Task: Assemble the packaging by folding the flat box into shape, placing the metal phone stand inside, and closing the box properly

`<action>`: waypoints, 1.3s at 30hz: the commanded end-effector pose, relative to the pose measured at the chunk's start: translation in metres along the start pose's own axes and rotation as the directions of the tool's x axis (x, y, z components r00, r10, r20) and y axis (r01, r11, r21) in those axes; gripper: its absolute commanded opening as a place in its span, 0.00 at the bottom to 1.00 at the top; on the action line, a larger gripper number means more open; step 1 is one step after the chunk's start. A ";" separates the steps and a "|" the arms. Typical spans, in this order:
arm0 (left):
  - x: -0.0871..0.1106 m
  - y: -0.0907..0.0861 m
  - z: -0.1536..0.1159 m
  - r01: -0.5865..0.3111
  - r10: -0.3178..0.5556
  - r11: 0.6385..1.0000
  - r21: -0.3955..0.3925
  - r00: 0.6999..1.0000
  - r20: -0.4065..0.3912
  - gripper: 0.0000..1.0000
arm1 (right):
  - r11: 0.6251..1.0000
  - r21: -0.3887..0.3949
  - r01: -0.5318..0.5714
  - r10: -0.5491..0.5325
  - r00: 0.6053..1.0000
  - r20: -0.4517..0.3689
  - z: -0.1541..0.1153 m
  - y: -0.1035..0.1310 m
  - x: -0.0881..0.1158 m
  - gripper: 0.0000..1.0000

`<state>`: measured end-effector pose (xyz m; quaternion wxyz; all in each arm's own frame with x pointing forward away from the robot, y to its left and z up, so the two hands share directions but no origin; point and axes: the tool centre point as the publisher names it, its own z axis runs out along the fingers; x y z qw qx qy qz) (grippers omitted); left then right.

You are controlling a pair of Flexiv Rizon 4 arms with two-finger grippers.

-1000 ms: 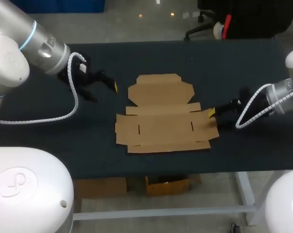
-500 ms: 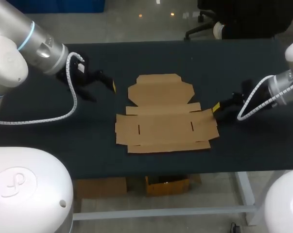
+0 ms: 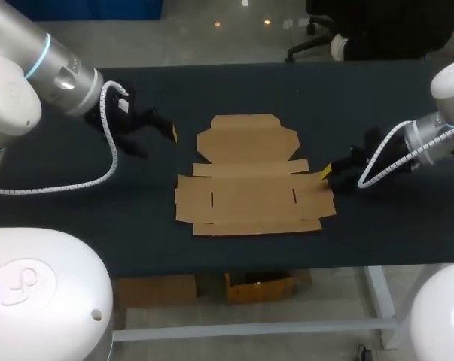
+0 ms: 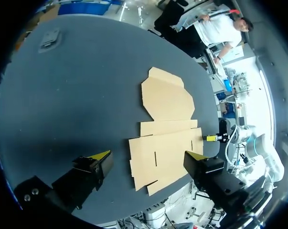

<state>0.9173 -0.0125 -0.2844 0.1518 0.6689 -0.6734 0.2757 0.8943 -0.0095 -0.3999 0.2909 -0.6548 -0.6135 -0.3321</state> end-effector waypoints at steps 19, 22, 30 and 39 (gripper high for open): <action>-0.008 -0.001 0.000 0.008 -0.008 1.000 -0.007 1.000 -0.008 1.00 | 1.000 0.022 -0.015 0.016 1.000 -0.019 0.017 -0.002 0.002 0.24; -0.009 -0.001 0.000 0.009 -0.009 1.000 -0.007 1.000 -0.006 1.00 | 0.999 0.025 -0.020 0.021 1.000 -0.023 0.019 -0.002 0.002 0.00; -0.008 -0.004 -0.001 0.004 -0.004 1.000 -0.009 1.000 -0.003 1.00 | 1.000 -0.008 -0.027 0.026 0.999 -0.027 0.016 0.003 0.001 0.00; -0.008 -0.007 0.000 0.008 -0.008 1.000 -0.011 1.000 -0.001 1.00 | 0.999 -0.034 -0.022 0.021 0.999 -0.032 0.016 0.014 0.005 0.00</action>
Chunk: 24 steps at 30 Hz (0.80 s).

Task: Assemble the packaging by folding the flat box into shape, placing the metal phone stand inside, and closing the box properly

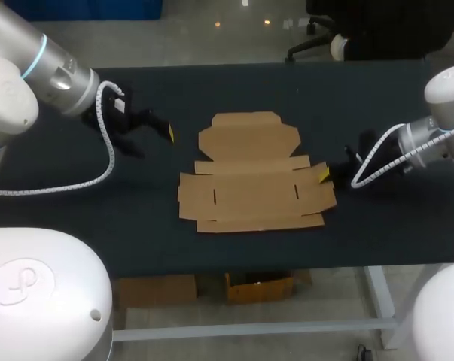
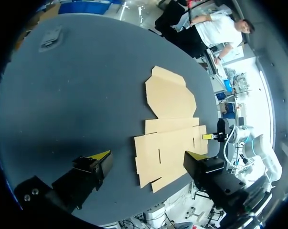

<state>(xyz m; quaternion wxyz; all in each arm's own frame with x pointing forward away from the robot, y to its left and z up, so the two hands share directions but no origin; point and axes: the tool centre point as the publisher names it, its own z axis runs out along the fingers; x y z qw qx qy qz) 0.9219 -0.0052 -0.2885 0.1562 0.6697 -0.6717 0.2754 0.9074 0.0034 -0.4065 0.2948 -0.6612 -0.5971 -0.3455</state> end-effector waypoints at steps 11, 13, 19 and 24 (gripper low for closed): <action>-0.002 -0.004 -0.001 0.007 -0.007 1.000 -0.006 1.000 0.005 1.00 | 1.000 -0.002 0.012 -0.012 1.000 -0.012 0.002 0.000 0.005 0.00; -0.002 -0.004 -0.001 0.007 -0.007 1.000 -0.005 1.000 0.005 1.00 | 1.000 0.000 0.009 -0.009 1.000 -0.011 0.002 -0.001 0.004 0.00; -0.001 -0.003 -0.001 0.007 -0.007 1.000 -0.004 1.000 0.001 1.00 | 1.000 0.004 0.007 -0.007 1.000 -0.010 0.002 -0.004 0.002 0.00; 0.000 -0.002 -0.001 0.007 -0.007 1.000 -0.002 1.000 0.001 1.00 | 1.000 0.000 0.002 -0.002 1.000 -0.011 -0.002 -0.006 0.002 0.49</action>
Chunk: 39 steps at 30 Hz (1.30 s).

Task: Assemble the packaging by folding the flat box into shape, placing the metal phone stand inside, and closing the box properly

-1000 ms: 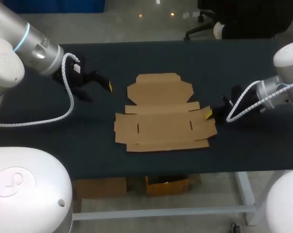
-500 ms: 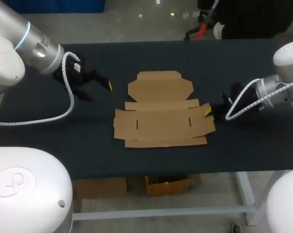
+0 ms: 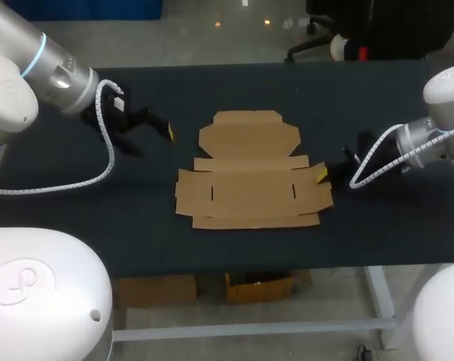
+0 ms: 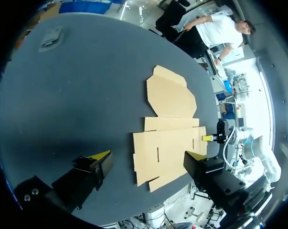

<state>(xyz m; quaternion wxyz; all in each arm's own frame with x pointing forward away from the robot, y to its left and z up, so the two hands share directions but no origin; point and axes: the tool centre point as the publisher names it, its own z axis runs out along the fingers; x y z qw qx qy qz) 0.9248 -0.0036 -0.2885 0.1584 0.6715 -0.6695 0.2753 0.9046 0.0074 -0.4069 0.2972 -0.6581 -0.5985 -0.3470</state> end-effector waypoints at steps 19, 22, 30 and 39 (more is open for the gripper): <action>0.009 -0.003 -0.003 -0.033 0.033 0.999 -0.006 0.999 0.023 1.00 | 0.994 -0.068 0.086 -0.082 0.995 0.053 -0.078 0.002 0.024 0.79; 0.010 -0.004 -0.007 -0.047 0.048 0.999 -0.008 0.999 0.025 1.00 | 0.991 -0.077 0.109 -0.103 0.991 0.083 -0.089 0.009 0.024 0.65; 0.006 -0.007 -0.009 -0.062 0.062 0.998 -0.001 0.997 0.054 1.00 | 0.976 -0.110 0.188 -0.172 0.975 0.138 -0.114 0.039 0.027 0.16; 0.005 -0.010 -0.009 -0.101 0.100 0.995 0.023 0.994 0.050 0.00 | 0.954 -0.138 0.266 -0.240 0.954 0.182 -0.125 0.069 0.031 0.00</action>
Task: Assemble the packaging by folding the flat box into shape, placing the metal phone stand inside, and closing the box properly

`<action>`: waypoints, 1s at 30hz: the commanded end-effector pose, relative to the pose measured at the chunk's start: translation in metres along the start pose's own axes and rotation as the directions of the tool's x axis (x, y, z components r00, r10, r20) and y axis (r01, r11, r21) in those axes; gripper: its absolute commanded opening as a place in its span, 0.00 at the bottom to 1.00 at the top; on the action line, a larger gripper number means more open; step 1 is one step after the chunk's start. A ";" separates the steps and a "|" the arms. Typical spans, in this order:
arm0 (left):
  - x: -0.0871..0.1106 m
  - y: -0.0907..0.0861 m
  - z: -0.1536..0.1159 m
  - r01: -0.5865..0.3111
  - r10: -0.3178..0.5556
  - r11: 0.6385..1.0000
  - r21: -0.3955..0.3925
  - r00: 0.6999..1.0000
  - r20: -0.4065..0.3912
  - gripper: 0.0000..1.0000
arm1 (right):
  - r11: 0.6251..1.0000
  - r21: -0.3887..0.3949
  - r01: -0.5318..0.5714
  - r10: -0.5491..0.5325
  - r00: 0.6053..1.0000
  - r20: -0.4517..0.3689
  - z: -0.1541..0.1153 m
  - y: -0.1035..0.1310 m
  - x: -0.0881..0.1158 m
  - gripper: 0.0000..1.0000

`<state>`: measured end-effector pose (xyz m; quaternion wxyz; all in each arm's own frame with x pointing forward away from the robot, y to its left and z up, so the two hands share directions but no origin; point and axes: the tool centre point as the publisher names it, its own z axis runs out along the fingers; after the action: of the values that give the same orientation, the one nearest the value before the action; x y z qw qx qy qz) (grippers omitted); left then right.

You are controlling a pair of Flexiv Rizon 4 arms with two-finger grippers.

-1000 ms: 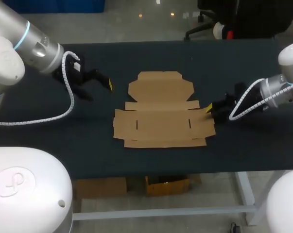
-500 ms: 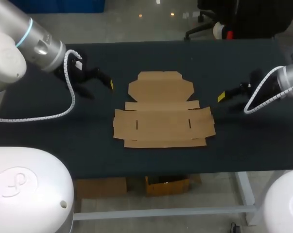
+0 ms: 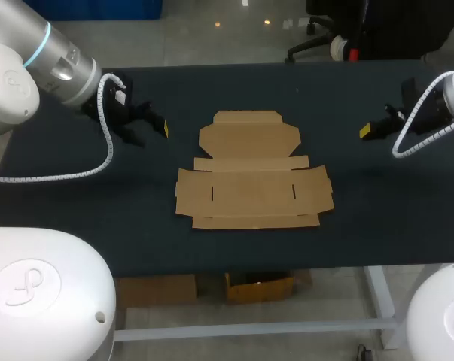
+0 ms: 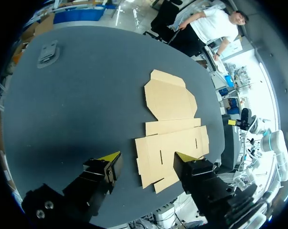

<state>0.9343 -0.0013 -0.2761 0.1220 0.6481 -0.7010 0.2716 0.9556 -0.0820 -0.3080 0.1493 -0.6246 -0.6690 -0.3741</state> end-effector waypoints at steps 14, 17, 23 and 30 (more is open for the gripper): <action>0.005 0.007 0.016 -0.027 0.027 0.999 -0.033 1.000 0.003 0.00 | 1.000 0.021 0.016 -0.016 0.999 0.036 0.022 0.020 0.000 0.00; 0.005 0.006 0.017 -0.023 0.023 0.999 -0.037 1.000 -0.002 0.00 | 0.999 0.035 -0.007 0.005 0.998 0.055 0.026 0.022 -0.001 0.00; 0.005 0.006 0.017 -0.023 0.023 0.999 -0.037 1.000 -0.002 0.00 | 0.999 0.035 -0.007 0.005 0.998 0.055 0.026 0.022 -0.001 0.00; 0.005 0.006 0.017 -0.023 0.023 0.999 -0.037 1.000 -0.002 0.00 | 0.999 0.035 -0.007 0.005 0.998 0.055 0.026 0.022 -0.001 0.00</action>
<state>0.9306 -0.0139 -0.2897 0.1322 0.6365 -0.7129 0.2630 0.9842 -0.0657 -0.3209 0.1420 -0.6344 -0.6773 -0.3443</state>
